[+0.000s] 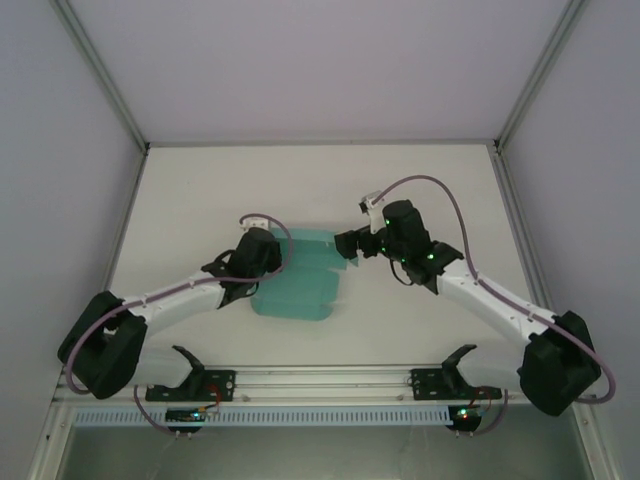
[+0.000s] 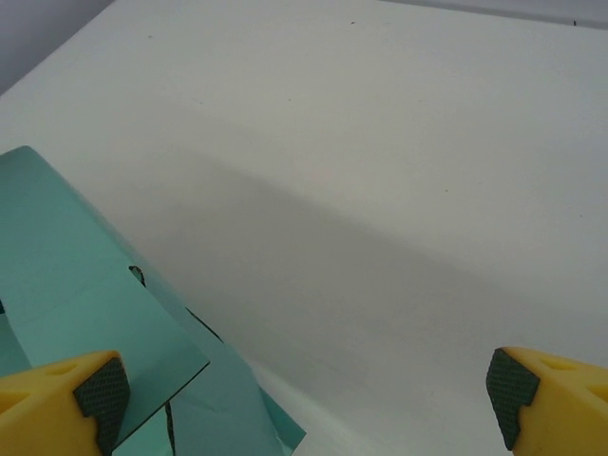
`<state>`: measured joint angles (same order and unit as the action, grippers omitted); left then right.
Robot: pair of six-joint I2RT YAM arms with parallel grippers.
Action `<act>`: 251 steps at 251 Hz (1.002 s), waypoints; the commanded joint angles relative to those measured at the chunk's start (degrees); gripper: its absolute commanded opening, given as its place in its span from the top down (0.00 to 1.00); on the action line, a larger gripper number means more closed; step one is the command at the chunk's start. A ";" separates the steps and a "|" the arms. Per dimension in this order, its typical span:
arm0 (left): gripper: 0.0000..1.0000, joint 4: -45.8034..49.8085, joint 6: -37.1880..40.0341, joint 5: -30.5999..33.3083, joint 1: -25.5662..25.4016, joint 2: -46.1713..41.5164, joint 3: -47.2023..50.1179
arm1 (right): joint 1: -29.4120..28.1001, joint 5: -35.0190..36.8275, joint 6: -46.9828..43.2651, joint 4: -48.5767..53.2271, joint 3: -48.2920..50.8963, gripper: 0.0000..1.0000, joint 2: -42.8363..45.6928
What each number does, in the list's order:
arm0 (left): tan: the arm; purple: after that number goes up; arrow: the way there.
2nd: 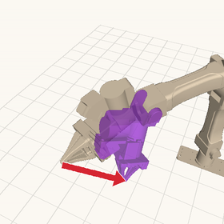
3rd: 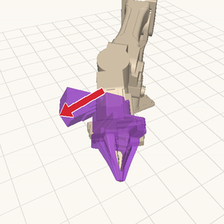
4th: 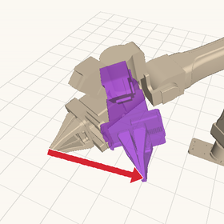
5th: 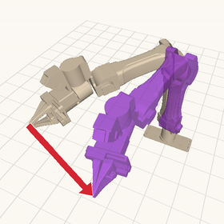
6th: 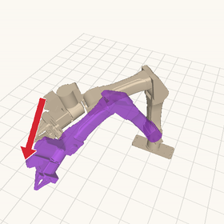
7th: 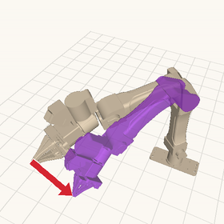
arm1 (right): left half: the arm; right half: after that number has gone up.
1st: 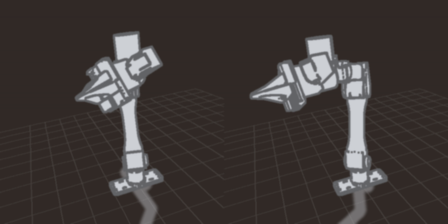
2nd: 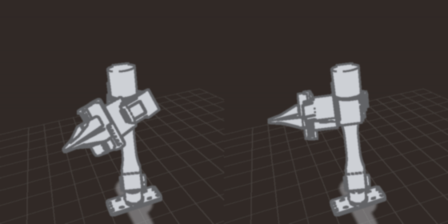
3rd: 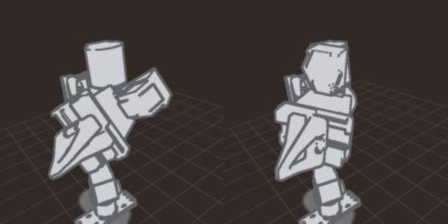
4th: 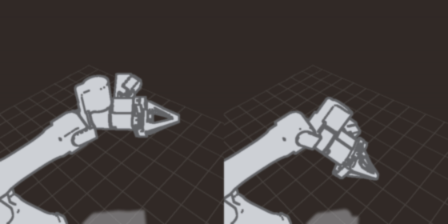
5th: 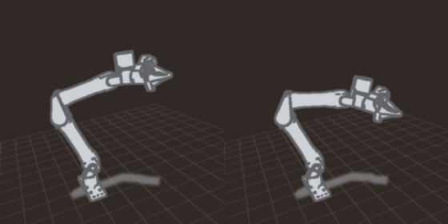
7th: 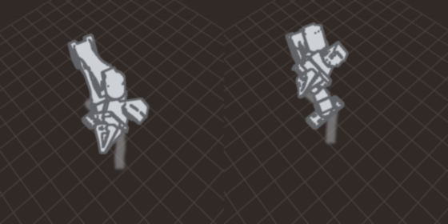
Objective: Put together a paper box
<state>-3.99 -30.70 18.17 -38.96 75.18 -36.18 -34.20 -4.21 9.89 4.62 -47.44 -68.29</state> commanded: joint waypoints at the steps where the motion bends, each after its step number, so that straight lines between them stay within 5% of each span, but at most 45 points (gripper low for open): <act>1: 1.00 -1.39 0.58 -6.25 2.49 -2.63 -0.73 | 1.73 -6.76 -0.32 0.35 1.83 0.01 6.34; 35: 1.00 -4.21 1.76 -14.06 6.33 -4.63 1.28 | 3.71 -22.01 -1.70 -1.34 4.47 0.02 9.95; 73: 1.00 -6.73 5.02 -22.77 8.72 -6.79 2.39 | 3.61 -24.28 -3.69 0.45 3.11 0.06 7.89; 109: 1.00 -5.61 6.62 -24.68 8.84 -7.54 1.91 | 3.13 -26.12 -4.50 1.61 -1.26 0.15 2.94; 141: 1.00 -6.62 6.84 -25.64 8.81 -7.30 1.92 | 1.74 -27.34 -5.60 3.19 -5.14 0.44 -1.41; 193: 1.00 -6.76 6.73 -19.70 10.40 -6.62 1.24 | 0.69 -32.08 -6.60 5.66 -6.71 0.93 -2.56; 208: 1.00 -5.40 6.05 -14.64 11.21 -5.19 0.23 | 0.70 -33.76 -6.30 5.72 -6.50 1.00 -2.13; 251: 1.00 -2.10 5.90 -3.85 12.34 0.63 -3.65 | 0.26 -37.24 -6.03 5.13 -5.94 1.00 -1.52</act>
<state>-8.75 -24.58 -2.50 -29.36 71.92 -36.75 -33.43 -34.04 2.68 7.68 -52.75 -71.05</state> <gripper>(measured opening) 0.096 0.061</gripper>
